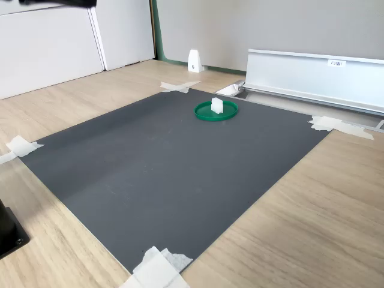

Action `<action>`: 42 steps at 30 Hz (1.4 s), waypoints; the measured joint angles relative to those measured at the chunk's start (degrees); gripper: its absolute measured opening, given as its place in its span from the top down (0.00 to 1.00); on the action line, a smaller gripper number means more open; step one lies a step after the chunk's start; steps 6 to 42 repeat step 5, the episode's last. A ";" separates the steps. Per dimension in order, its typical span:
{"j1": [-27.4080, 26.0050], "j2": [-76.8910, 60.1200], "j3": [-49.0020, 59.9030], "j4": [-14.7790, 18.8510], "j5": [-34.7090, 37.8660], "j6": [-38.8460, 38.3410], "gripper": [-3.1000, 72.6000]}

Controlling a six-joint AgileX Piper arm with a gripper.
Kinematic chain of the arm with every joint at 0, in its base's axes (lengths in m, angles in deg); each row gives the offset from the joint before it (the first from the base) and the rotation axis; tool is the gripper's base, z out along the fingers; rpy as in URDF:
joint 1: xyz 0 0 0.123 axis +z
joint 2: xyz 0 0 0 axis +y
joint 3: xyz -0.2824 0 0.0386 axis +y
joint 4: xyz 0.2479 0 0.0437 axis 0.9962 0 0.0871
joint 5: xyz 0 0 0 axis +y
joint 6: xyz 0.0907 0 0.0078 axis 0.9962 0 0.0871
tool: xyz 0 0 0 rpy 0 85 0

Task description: Grasp a white terminal and put it on the green lid.

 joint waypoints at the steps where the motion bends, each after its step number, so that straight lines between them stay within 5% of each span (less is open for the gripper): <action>1: 0.00 -1.03 0.94 0.00 0.00 0.00 0.97; 42: 0.00 -4.72 3.91 0.00 0.05 0.00 0.97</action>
